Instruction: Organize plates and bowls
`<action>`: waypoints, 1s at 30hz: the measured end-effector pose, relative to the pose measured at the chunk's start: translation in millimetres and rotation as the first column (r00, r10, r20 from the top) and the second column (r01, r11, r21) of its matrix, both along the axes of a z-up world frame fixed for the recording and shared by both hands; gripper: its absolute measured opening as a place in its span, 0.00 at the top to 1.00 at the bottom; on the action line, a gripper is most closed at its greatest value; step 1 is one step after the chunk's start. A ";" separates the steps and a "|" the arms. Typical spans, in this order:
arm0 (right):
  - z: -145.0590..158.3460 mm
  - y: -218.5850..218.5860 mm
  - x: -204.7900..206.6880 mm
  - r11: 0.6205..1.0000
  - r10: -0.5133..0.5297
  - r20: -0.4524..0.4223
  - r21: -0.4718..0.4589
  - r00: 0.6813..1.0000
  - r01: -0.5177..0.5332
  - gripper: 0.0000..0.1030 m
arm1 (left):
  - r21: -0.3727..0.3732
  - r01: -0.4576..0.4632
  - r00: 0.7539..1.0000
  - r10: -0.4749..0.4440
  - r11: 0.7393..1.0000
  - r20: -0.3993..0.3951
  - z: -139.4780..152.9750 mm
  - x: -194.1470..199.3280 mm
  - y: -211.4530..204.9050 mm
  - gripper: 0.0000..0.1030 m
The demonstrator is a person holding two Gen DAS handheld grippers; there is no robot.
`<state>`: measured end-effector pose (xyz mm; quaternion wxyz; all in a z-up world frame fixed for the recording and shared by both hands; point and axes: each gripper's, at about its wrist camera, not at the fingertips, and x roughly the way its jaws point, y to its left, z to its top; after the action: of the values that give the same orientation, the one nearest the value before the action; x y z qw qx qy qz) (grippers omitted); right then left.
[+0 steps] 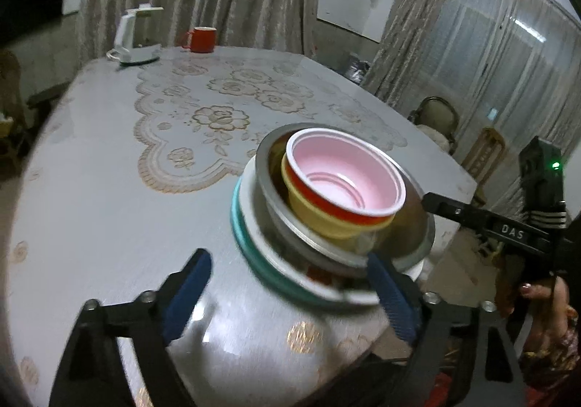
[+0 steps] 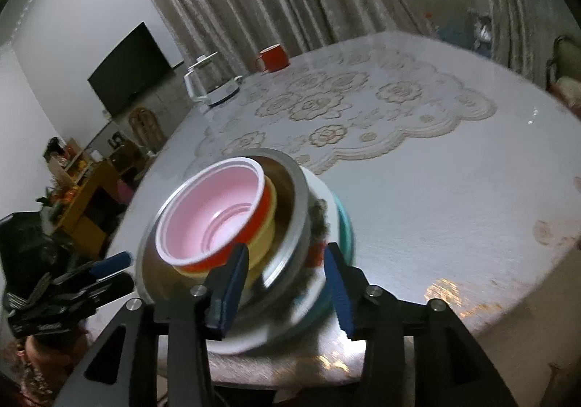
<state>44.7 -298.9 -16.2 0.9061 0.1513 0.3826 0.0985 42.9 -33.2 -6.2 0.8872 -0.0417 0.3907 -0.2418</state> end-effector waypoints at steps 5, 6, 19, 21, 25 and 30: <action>1.0 7.7 -31.3 0.997 -0.031 0.051 -0.068 0.998 0.034 0.37 | 0.043 -0.045 0.997 0.042 0.998 0.062 0.8 -32.4 -1.3 0.01; 1.7 10.8 -38.8 0.996 -0.036 0.063 -0.084 0.997 0.041 0.37 | 0.048 -0.052 0.996 0.049 0.997 0.074 1.4 -40.2 -2.5 0.00; 2.1 52.0 -111.3 0.981 0.009 0.115 -0.196 0.993 0.013 0.28 | 0.174 -0.136 0.977 0.103 0.975 0.188 10.0 -96.1 -19.0 0.00; 1.2 55.1 -119.4 0.980 0.017 0.117 -0.198 0.993 0.007 0.28 | 0.183 -0.157 0.971 0.118 0.971 0.206 12.2 -101.5 -19.2 0.00; 7.5 58.5 -131.7 0.974 0.017 0.157 -0.226 0.987 0.019 0.26 | 0.157 -0.148 0.972 0.114 0.976 0.204 13.5 -109.8 -19.6 0.00; 12.7 61.3 -143.8 0.972 0.017 0.185 -0.235 0.983 0.027 0.26 | 0.208 -0.162 0.970 0.118 0.965 0.211 11.3 -121.3 -28.8 0.00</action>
<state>-99.1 -237.6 -3.5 0.9497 0.0335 0.3049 0.0638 -78.4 -62.1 5.1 0.9355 0.0548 0.3216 -0.1356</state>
